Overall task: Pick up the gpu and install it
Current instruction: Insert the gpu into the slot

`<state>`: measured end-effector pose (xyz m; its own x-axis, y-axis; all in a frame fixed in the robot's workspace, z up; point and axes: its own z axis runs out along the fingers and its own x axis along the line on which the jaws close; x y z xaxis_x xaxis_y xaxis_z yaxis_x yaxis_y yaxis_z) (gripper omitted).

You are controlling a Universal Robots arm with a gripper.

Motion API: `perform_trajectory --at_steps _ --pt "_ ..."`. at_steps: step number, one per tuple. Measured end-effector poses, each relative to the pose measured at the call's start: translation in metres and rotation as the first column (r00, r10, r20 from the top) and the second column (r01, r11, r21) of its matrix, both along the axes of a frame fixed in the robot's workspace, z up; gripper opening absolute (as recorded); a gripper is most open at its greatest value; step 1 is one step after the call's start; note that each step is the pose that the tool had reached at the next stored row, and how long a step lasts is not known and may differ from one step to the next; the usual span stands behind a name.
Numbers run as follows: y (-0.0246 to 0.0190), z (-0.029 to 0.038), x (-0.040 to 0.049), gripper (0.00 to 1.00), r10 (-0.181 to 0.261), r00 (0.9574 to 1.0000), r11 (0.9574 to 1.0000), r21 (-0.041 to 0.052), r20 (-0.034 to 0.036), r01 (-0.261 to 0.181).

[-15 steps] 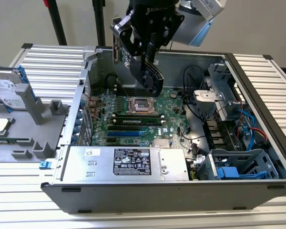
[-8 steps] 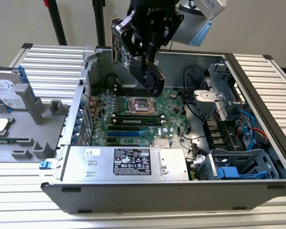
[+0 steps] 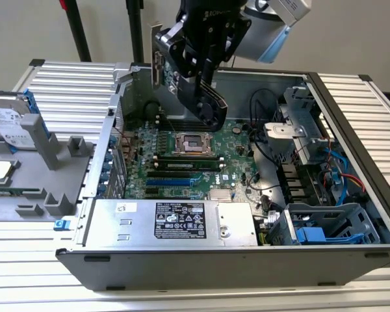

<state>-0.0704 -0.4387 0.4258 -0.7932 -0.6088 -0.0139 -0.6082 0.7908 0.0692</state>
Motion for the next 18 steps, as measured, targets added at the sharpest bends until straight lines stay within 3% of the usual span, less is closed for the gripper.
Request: perform_trajectory --at_steps 10,18 --pt "0.0 0.0 0.0031 0.0 0.052 0.9987 0.9987 0.0001 0.0 -0.052" --pt "0.0 0.0 0.0039 0.0 0.102 0.9948 0.9948 0.0 0.0 -0.102"
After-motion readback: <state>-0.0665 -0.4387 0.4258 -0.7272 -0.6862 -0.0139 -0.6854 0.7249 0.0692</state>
